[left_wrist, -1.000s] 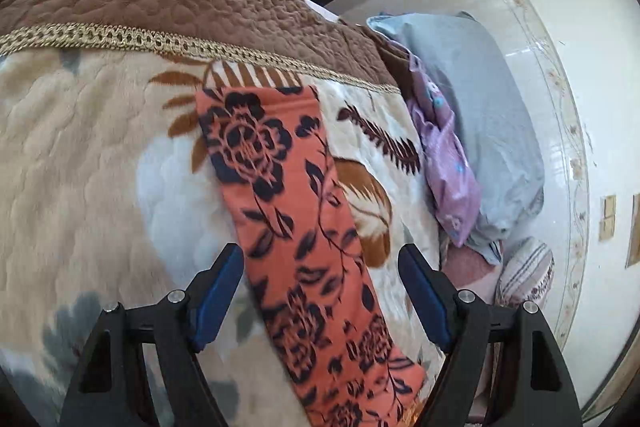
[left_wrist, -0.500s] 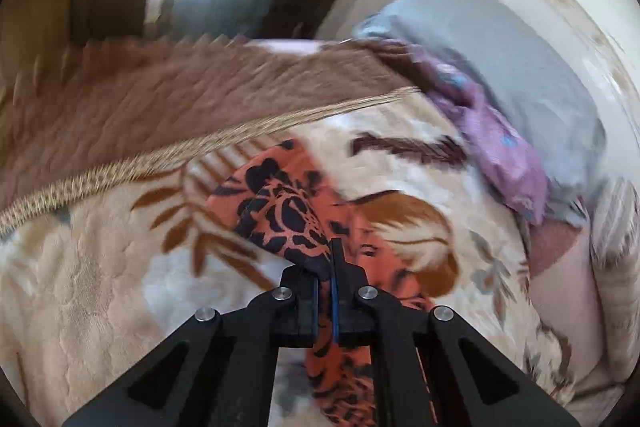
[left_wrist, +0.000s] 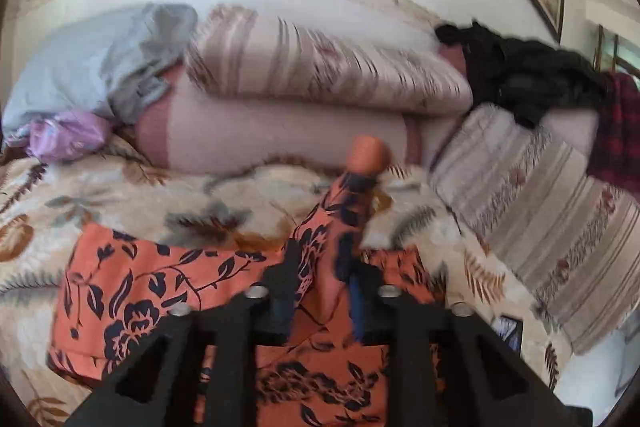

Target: Fold small clothes

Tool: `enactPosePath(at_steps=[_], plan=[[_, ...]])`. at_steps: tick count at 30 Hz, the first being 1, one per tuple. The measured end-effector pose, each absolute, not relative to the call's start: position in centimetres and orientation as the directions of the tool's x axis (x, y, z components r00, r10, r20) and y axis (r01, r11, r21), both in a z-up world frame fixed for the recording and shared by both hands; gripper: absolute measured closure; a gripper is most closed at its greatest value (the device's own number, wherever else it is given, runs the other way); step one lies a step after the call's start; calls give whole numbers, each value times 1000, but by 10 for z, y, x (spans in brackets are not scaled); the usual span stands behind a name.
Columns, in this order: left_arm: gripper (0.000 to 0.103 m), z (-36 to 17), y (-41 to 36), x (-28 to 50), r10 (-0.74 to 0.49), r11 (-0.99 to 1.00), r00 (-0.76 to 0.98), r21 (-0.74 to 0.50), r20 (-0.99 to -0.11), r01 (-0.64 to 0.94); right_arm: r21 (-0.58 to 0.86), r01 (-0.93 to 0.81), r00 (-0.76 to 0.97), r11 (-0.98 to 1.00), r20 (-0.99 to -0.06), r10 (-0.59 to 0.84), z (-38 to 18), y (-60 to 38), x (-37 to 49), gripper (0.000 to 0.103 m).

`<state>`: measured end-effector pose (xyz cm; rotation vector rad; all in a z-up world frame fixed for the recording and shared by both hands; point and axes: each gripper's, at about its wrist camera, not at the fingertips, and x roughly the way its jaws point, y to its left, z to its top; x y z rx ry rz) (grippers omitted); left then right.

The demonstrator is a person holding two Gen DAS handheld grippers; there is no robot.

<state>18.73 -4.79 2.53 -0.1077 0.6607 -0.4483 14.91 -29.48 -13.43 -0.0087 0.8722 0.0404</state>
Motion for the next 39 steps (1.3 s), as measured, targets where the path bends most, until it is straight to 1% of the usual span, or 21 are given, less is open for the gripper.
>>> enactPosePath(at_steps=[1, 3, 4, 6, 8, 11, 13, 15, 17, 19, 21, 23, 24, 26, 27, 28, 29, 31, 34, 37, 39], plan=[[29, 2, -59, 191, -433, 898, 638, -243, -637, 367, 19, -39, 643, 999, -765, 40, -134, -296, 149, 0], [31, -39, -61, 197, -403, 911, 535, -269, -742, 312, 41, -39, 646, 998, -762, 56, -133, -298, 148, 0], [32, -50, -52, 195, -401, 914, 511, -297, -760, 275, 54, -39, 647, 998, -760, 66, -133, -300, 148, 0], [32, -48, -18, 183, -414, 908, 548, -369, -727, 198, 81, -39, 650, 996, -755, 87, -132, -303, 148, 0], [31, -27, 29, 166, -380, 902, 665, -418, -643, 112, 108, -40, 651, 993, -751, 109, -132, -306, 148, 0], [25, -15, 93, 143, -221, 894, 811, -445, -542, -54, 199, -30, 646, 980, -744, 170, -125, -317, 149, 0], [25, -23, 127, 141, -98, 881, 829, -435, -550, -184, 382, 16, 634, 924, -718, 286, -117, -335, 146, 2], [25, -43, 157, 143, -58, 848, 796, -451, -603, -280, 511, 64, 638, 857, -681, 359, -109, -348, 143, 3], [25, -61, 179, 147, -64, 777, 741, -499, -669, -383, 608, 86, 638, 789, -642, 425, -103, -352, 147, 4], [25, -67, 190, 149, -119, 719, 741, -572, -661, -395, 691, 141, 606, 709, -626, 491, -109, -352, 159, 4], [25, -61, 190, 150, -108, 726, 758, -572, -643, -381, 709, 212, 562, 672, -651, 510, -121, -345, 173, 10], [25, -53, 191, 149, -104, 736, 775, -572, -623, -361, 708, 246, 539, 662, -667, 514, -126, -334, 180, 36], [25, -52, 192, 148, -108, 736, 779, -576, -618, -355, 699, 266, 524, 664, -683, 509, -128, -329, 181, 42], [25, -54, 194, 147, -122, 729, 776, -586, -619, -353, 658, 302, 479, 690, -730, 487, -132, -320, 183, 65], [25, -56, 197, 147, -129, 725, 775, -592, -619, -352, 623, 310, 461, 718, -759, 459, -132, -317, 185, 70], [25, -57, 198, 148, -132, 722, 773, -595, -620, -353, 579, 308, 447, 755, -789, 422, -128, -313, 185, 82], [25, -56, 199, 148, -134, 723, 773, -594, -621, -352, 548, 301, 442, 781, -805, 395, -122, -311, 187, 91], [25, -56, 199, 149, -131, 727, 771, -589, -623, -352, 452, 250, 432, 856, -844, 319, -102, -299, 188, 94], [25, -54, 201, 148, -127, 729, 775, -588, -619, -351, 269, 103, 426, 958, -882, 202, -63, -263, 196, 94], [25, -55, 201, 151, -130, 729, 768, -586, -627, -355, 185, 33, 432, 982, -889, 153, -43, -250, 199, 94], [25, -57, 200, 154, -136, 730, 762, -584, -633, -355, 172, 45, 424, 984, -895, 137, -48, -256, 202, 94]])
